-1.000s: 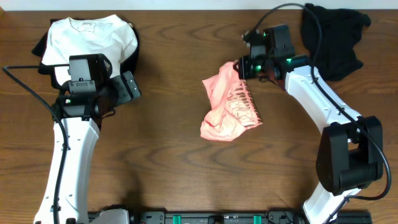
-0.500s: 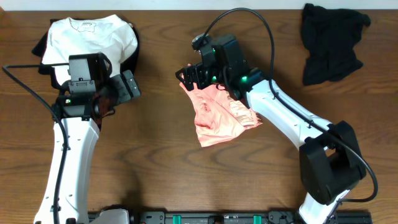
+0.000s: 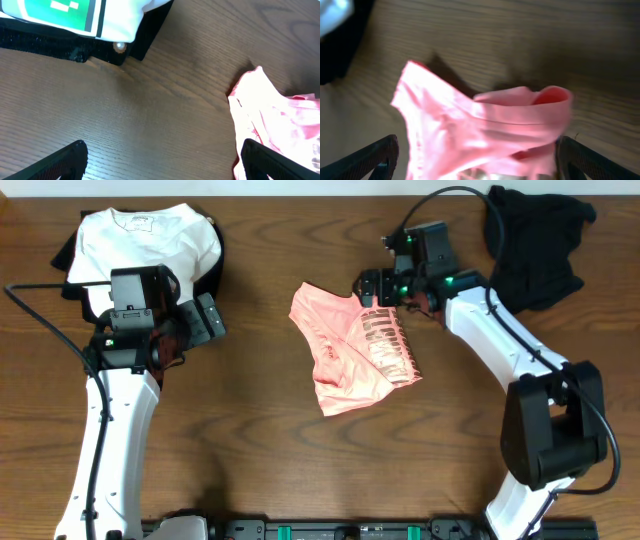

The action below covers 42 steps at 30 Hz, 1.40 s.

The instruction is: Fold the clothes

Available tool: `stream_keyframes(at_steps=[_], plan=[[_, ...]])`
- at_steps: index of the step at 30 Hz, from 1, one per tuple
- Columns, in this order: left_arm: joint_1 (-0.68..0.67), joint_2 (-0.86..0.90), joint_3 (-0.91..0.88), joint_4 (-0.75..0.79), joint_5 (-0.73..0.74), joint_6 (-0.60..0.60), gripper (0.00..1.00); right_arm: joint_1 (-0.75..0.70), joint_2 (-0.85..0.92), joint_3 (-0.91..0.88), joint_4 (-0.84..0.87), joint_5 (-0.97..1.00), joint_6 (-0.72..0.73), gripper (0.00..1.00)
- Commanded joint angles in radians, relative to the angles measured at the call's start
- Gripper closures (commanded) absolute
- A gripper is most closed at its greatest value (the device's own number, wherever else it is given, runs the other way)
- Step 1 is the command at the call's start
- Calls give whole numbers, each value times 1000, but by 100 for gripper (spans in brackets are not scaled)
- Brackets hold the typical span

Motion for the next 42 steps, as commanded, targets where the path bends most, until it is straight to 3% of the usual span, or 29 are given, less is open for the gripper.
stream_keyframes(at_steps=[1,9,11,13,14,15,17,19,24,27,28,29,30,31,32,37,42], plan=[[5,2,-5,3,-13,16,2,-12,51,16,18,22,-3,1],[5,2,-5,-2,-13,16,2,-29,155,16,101,24,-2,1],[5,2,-5,-1,-13,16,2,-29,162,16,144,39,-2,6],[5,2,-5,-1,-13,16,2,-29,163,16,181,45,-2,19],[5,2,-5,-1,-13,16,2,-29,163,16,203,45,-2,32],[5,2,-5,-1,-13,16,2,-29,163,16,228,45,-2,55],[5,2,-5,-1,-13,16,2,-29,163,16,261,44,-1,80],[5,2,-5,-1,-13,16,2,-29,163,16,309,44,24,90],[5,2,-5,0,-13,16,2,-25,163,16,409,37,37,99],[5,2,-5,0,-13,16,2,-24,168,16,422,92,35,98],[5,2,-5,0,-13,16,2,-24,171,16,421,132,35,92],[5,2,-5,0,-13,16,2,-27,172,16,417,159,27,75],[5,2,-5,-1,-13,16,2,-31,172,16,413,174,14,38],[5,2,-5,-1,-13,16,2,-36,172,16,405,182,-4,10],[5,2,-5,-2,-13,16,2,-44,168,16,393,182,-26,1],[5,2,-5,-16,-13,16,2,-113,126,21,277,87,-37,1],[5,2,-5,-18,-13,16,2,-220,82,21,161,-257,-179,1]])
